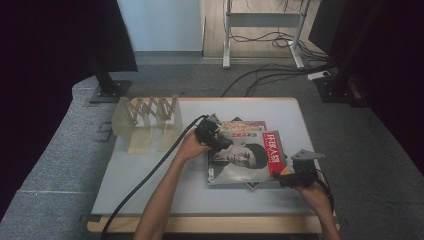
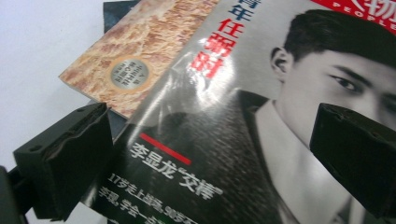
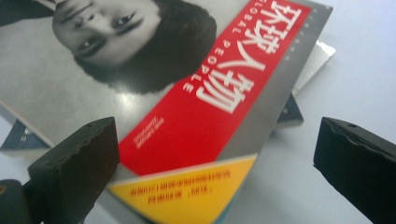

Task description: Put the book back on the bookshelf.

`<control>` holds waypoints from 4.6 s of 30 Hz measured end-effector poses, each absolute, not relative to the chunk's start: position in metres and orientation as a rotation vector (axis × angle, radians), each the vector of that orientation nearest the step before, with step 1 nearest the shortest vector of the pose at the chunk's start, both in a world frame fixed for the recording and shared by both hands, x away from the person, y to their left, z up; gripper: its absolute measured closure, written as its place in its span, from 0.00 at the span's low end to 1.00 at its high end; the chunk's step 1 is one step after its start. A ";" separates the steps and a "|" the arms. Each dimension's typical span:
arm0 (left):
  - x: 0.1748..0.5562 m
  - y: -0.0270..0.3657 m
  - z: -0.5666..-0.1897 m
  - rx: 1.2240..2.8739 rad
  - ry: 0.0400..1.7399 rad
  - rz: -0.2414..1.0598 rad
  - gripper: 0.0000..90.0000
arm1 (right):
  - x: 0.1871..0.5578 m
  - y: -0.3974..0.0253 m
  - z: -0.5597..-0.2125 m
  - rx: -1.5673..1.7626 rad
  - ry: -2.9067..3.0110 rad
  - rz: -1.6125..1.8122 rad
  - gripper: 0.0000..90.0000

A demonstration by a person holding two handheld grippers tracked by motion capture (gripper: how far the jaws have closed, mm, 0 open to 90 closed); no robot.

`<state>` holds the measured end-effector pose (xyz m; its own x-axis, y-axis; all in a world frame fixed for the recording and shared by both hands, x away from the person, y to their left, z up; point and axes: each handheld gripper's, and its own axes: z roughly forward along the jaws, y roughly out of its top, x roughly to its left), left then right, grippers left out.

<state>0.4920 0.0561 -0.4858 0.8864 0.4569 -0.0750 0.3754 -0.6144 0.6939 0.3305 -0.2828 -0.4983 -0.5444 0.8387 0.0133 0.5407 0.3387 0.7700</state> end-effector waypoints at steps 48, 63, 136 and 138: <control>0.466 0.066 -0.493 2.385 0.582 0.112 0.00 | 0.338 -0.311 -0.511 1.307 2.167 0.982 0.00; 0.444 0.083 -0.493 2.378 0.576 0.072 0.00 | 0.355 -0.314 -0.512 1.354 2.138 0.963 0.00; 0.365 0.142 -0.512 2.289 0.544 0.185 0.59 | 0.385 -0.296 -0.505 1.372 2.115 0.936 0.05; 0.366 0.139 -0.512 2.285 0.541 0.183 0.59 | 0.385 -0.297 -0.504 1.373 2.113 0.936 0.05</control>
<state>0.3662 0.1389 -0.5121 0.8998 0.4350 -0.0341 0.3252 -0.6165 0.7171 0.3849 -0.2967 -0.5041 -0.4037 0.9148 -0.0070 0.6099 0.2748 0.7433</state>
